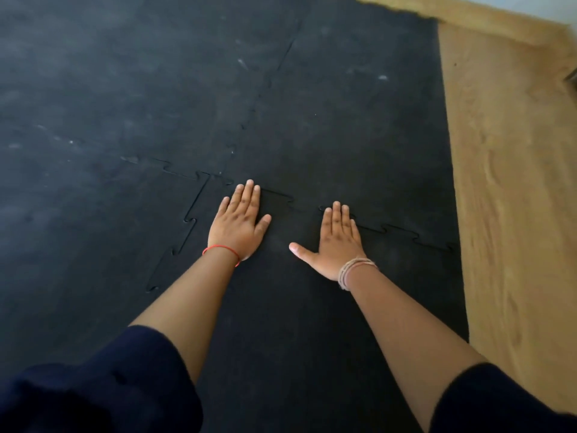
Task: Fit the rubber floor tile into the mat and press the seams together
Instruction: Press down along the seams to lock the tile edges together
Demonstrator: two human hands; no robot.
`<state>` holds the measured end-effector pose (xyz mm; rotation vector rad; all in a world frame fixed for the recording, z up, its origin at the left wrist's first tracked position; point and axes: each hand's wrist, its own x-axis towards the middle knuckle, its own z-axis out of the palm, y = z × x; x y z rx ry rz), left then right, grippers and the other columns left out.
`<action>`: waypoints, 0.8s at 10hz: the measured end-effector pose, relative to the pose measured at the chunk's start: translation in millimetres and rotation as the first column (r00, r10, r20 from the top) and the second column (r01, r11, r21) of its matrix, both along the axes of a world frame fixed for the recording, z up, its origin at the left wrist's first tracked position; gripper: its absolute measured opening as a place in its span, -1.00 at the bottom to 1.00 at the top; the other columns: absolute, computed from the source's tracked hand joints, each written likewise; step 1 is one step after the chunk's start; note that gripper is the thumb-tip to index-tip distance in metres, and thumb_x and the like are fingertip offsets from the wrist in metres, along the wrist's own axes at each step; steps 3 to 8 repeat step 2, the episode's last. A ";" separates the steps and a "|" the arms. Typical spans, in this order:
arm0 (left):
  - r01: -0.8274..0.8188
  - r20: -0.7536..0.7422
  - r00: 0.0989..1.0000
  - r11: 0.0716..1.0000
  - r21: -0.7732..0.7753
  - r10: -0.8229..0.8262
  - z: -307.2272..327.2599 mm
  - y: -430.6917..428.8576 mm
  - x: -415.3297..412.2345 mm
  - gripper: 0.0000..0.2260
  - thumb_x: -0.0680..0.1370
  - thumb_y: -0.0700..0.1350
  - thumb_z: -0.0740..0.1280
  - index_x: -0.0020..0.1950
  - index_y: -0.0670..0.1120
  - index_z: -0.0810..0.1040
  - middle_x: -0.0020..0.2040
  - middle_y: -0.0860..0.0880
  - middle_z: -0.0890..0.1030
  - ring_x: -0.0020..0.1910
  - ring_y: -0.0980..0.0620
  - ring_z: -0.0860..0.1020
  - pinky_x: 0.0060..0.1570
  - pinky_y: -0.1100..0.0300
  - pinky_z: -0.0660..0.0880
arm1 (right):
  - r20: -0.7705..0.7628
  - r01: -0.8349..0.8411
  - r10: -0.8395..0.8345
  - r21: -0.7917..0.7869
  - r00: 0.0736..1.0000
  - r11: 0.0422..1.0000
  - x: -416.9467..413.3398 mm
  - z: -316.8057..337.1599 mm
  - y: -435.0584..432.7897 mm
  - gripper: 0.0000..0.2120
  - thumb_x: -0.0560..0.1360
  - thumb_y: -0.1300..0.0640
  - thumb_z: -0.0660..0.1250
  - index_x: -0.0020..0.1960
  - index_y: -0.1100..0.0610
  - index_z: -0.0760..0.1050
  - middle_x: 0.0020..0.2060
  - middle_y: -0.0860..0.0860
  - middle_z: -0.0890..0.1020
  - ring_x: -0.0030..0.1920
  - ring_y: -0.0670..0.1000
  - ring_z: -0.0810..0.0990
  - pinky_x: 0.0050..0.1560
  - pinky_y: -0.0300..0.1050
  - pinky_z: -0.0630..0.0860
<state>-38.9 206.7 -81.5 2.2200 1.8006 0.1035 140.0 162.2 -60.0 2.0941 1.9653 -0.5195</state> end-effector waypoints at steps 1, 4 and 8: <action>-0.112 -0.001 0.994 0.992 -0.055 0.113 0.8 -23.8 -12.9 -0.43 0.61 0.10 -0.05 0.50 -0.14 -0.16 0.54 -0.06 -0.16 0.50 0.01 -0.20 0.45 0.10 -0.19 | -0.028 0.039 -0.040 -0.054 0.999 0.998 6.3 11.8 1.7 -0.04 0.45 -0.39 0.03 0.51 0.22 -0.27 0.51 0.16 -0.26 0.51 0.12 -0.29 0.48 0.02 -0.19; 0.027 -0.051 0.998 0.999 -0.022 -0.028 13.9 -52.9 -21.2 -0.45 0.61 0.08 -0.08 0.49 -0.19 -0.09 0.54 -0.11 -0.06 0.50 -0.02 -0.13 0.45 0.11 -0.15 | -0.257 0.149 -0.085 0.242 0.963 0.959 -1.1 35.5 -29.8 -0.22 0.53 -0.22 0.14 0.53 0.16 -0.12 0.53 0.15 -0.16 0.52 0.10 -0.23 0.50 0.04 -0.11; 0.027 -0.051 0.998 0.999 -0.022 -0.028 13.9 -52.9 -21.2 -0.45 0.61 0.08 -0.08 0.49 -0.19 -0.09 0.54 -0.11 -0.06 0.50 -0.02 -0.13 0.45 0.11 -0.15 | -0.257 0.149 -0.085 0.242 0.963 0.959 -1.1 35.5 -29.8 -0.22 0.53 -0.22 0.14 0.53 0.16 -0.12 0.53 0.15 -0.16 0.52 0.10 -0.23 0.50 0.04 -0.11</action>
